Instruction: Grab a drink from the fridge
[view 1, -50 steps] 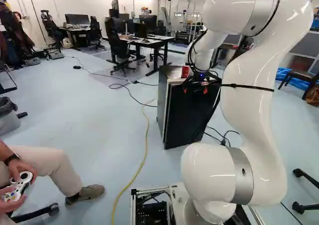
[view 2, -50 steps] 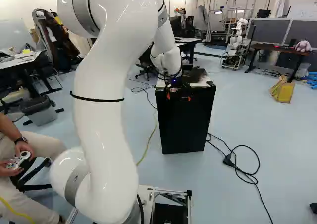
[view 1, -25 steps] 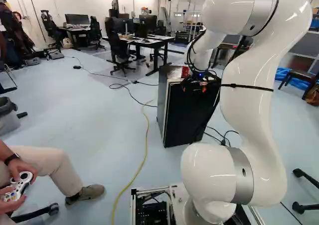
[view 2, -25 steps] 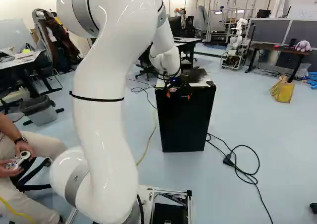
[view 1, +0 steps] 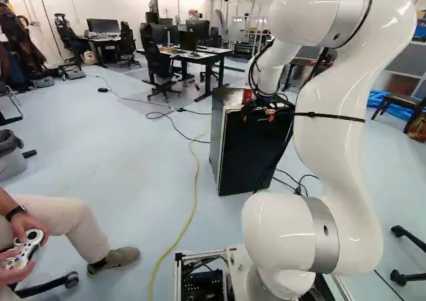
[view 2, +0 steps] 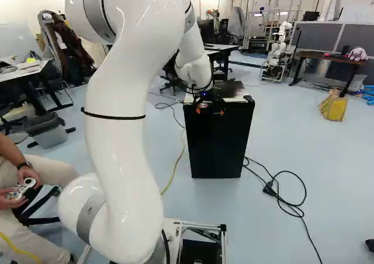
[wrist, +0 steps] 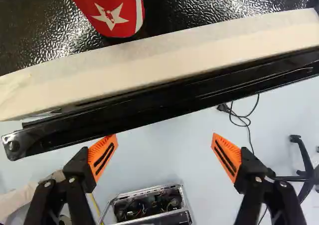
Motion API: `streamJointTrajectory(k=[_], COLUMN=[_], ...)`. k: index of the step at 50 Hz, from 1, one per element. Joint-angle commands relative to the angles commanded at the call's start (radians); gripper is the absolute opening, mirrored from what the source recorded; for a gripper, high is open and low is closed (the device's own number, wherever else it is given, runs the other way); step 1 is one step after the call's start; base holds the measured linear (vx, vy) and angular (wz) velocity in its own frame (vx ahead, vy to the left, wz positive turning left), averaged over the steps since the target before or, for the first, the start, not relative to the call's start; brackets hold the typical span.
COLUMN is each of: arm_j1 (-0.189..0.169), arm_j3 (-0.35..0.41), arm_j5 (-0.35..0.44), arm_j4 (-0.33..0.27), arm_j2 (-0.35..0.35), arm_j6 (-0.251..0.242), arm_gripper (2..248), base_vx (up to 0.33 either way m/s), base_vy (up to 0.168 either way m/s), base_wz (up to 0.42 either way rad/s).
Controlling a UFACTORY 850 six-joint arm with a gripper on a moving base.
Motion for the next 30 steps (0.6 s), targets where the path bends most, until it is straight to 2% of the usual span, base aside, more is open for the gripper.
streamJointTrajectory(k=[30], arm_j1=[0.006], arm_j3=[0.003], arm_j5=[0.037], arm_j4=[0.0], arm_j2=[0.002], arm_j6=[0.0], arm_gripper=[247], base_vx=[0.0], base_vy=[0.0], base_wz=[0.0])
